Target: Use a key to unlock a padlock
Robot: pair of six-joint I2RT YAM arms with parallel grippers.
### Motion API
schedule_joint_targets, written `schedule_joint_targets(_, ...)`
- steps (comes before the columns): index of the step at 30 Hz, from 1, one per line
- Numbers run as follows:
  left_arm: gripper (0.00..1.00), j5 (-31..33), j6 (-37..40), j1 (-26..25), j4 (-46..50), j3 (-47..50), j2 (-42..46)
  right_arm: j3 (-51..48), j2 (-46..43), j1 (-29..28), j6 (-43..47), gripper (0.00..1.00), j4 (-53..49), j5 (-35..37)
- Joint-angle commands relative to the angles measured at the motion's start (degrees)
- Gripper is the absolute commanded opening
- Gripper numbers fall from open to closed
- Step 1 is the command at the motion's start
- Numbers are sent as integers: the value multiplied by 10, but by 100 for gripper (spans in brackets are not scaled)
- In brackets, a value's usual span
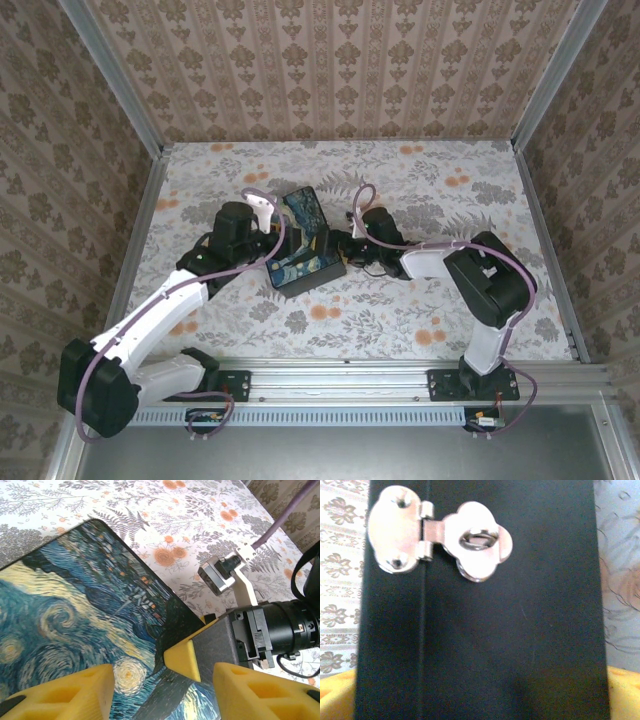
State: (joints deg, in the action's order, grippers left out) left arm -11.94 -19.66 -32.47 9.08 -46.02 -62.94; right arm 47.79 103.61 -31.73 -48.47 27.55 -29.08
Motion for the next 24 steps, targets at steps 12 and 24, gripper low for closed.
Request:
schedule_joint_targets(12,57,49,42,40,17,-20,-3,107,-59,0,188,100,-463,157)
schedule_joint_targets(24,63,484,141,180,-292,173,-28,-68,-329,78,409,100,-290,501)
